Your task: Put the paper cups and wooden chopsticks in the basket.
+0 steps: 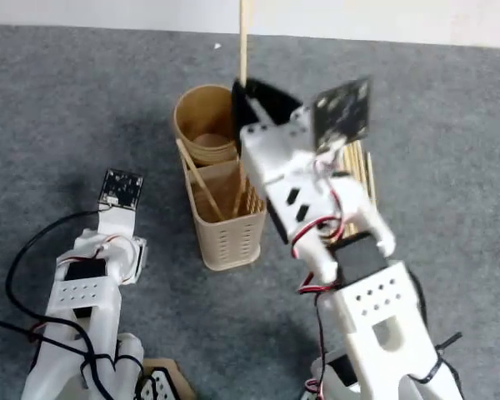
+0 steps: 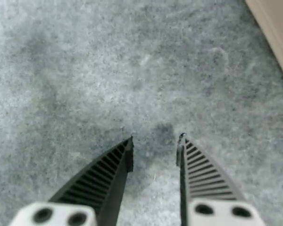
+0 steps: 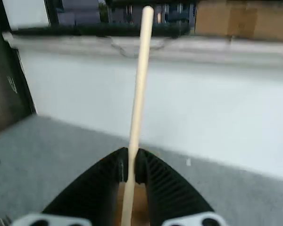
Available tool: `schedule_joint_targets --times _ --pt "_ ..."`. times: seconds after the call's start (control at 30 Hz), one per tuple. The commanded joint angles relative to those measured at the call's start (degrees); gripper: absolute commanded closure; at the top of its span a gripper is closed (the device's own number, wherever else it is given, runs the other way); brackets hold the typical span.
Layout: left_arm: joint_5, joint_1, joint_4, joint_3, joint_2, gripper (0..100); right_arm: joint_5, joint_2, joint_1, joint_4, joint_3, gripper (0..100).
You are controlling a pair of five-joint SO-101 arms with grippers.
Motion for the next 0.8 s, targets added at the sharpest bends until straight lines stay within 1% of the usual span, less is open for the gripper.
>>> schedule_joint_targets --times 0.0,0.1,0.17,0.23,0.33,0.47,0.57,0.67,0.77 --pt "0.18 0.66 -0.88 -0.22 -0.57 82 0.79 -3.91 -0.4 -2.33 4.62 93.3" --pt "0.18 0.66 -0.88 -0.22 -0.57 82 0.79 -5.93 -0.4 1.89 2.15 82.2" --pt "0.18 0.66 -0.88 -0.22 -0.57 82 0.88 -6.99 -0.22 6.46 -0.48 77.9" --pt "0.18 0.66 -0.88 -0.22 -0.57 82 4.04 -7.16 -0.22 11.82 -2.86 77.9" --pt "0.18 0.66 -0.88 -0.31 -0.57 82 8.79 -6.81 -0.31 16.04 -3.74 77.9" --pt "0.18 0.66 -0.88 -0.31 -0.57 82 10.55 -6.81 0.92 16.84 2.42 77.9" --pt "0.18 0.57 -0.88 -0.31 -0.57 82 10.46 -6.73 1.98 16.75 5.41 77.9" --pt "0.18 0.57 -0.88 -0.22 -0.57 82 10.55 -6.55 5.49 16.75 6.11 77.9" --pt "0.18 0.57 -0.88 -0.22 -0.57 82 11.25 -6.55 10.68 16.75 6.11 77.9"
